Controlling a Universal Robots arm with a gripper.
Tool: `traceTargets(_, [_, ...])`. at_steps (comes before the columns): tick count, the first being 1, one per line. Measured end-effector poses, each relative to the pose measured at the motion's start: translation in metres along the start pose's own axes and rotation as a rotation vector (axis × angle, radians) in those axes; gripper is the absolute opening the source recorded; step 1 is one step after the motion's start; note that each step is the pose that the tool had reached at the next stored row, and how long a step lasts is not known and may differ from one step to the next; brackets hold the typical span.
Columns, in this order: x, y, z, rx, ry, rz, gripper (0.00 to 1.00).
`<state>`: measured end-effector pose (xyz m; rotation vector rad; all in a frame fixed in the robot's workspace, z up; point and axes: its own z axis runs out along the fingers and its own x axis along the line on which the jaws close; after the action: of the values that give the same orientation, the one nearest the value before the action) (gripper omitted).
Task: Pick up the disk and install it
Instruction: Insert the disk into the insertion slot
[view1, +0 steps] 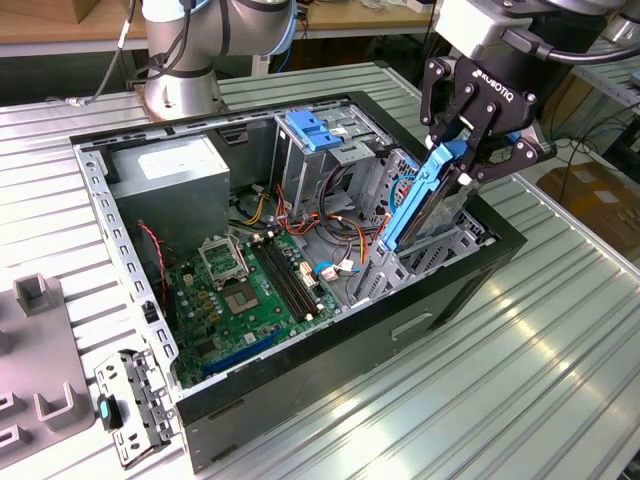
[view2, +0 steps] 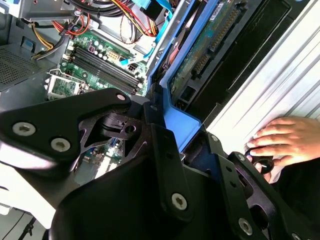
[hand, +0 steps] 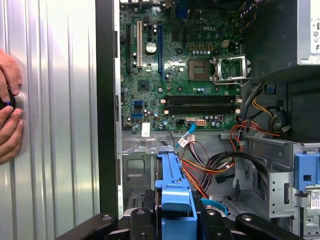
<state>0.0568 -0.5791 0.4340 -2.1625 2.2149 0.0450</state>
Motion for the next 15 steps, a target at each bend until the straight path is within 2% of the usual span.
traceTargets(5, [0.0002,0.0000,0.0030,0.0000,0.0000,0.000,0.37])
traceTargets(12, [0.0006,0.0001,0.0121,0.0000,0.0000,0.000,0.37])
traceTargets(15, [0.0007,0.0001,0.0124,0.0000,0.0003,0.000,0.37])
